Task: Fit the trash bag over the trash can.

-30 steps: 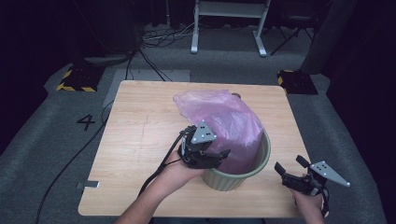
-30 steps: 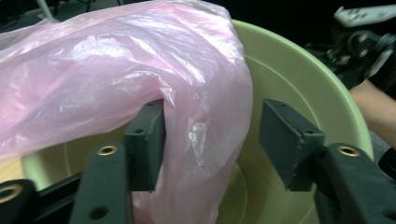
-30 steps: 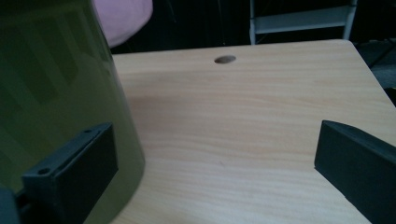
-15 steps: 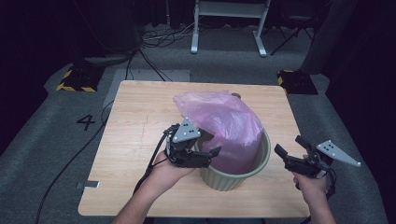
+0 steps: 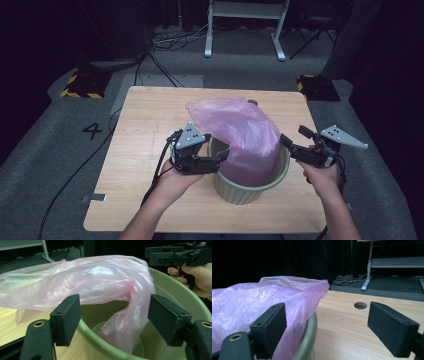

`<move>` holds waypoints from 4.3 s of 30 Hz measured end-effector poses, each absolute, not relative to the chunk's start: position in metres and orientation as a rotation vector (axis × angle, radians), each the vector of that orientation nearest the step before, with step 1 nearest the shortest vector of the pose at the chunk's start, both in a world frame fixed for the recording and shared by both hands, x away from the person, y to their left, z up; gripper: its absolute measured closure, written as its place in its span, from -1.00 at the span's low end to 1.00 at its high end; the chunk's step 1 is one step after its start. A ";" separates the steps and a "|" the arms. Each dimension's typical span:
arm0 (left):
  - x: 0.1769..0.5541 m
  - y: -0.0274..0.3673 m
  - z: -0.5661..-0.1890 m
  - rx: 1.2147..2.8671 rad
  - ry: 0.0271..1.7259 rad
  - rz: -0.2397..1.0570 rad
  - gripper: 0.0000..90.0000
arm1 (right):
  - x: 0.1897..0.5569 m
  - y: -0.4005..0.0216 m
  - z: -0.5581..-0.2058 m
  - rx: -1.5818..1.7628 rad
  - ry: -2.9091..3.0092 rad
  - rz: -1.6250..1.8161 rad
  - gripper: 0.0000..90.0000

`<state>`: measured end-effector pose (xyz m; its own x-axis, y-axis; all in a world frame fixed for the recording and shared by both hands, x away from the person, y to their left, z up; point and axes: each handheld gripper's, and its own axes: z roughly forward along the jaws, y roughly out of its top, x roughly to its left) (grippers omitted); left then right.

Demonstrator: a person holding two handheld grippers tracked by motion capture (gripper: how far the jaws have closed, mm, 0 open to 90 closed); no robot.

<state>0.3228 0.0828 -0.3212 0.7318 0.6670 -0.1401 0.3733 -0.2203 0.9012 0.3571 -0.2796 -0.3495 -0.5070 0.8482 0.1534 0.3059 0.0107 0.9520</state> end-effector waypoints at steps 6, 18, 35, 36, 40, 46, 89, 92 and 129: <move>0.327 0.083 -0.322 1.826 0.824 0.340 -0.41 | 0.374 -0.267 -0.337 1.144 1.926 1.448 -0.34; 0.335 0.085 -0.324 1.805 0.843 0.340 -0.41 | 0.375 -0.253 -0.336 1.087 2.041 1.426 0.45; 0.342 0.103 -0.327 1.743 0.898 0.293 -0.41 | 0.330 -0.256 -0.337 0.853 2.120 1.505 0.91; 0.344 0.106 -0.328 1.731 0.909 0.279 -0.41 | 0.328 -0.256 -0.338 0.845 2.133 1.506 0.91; 0.361 0.114 -0.333 1.688 0.950 0.210 -0.41 | 0.319 -0.256 -0.340 0.808 2.163 1.528 0.91; 0.391 0.117 -0.340 1.684 1.000 0.183 -0.39 | 0.317 -0.254 -0.343 0.798 2.200 1.522 0.91; 0.365 0.063 -0.308 1.849 0.559 0.546 0.97 | 0.308 -0.262 -0.340 0.821 2.140 1.505 0.21; 0.364 0.061 -0.307 1.851 0.553 0.543 0.96 | 0.305 -0.264 -0.332 0.814 2.105 1.513 0.17; 0.325 0.034 -0.302 1.917 0.393 0.491 0.87 | 0.324 -0.202 -0.322 0.738 2.446 1.295 0.22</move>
<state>0.3254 0.0344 -0.3021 0.8611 0.4842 0.1554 0.0456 -0.3778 0.9248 0.3243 -0.2018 -0.3219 -0.8317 0.5553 -0.0046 0.3083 0.4686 0.8278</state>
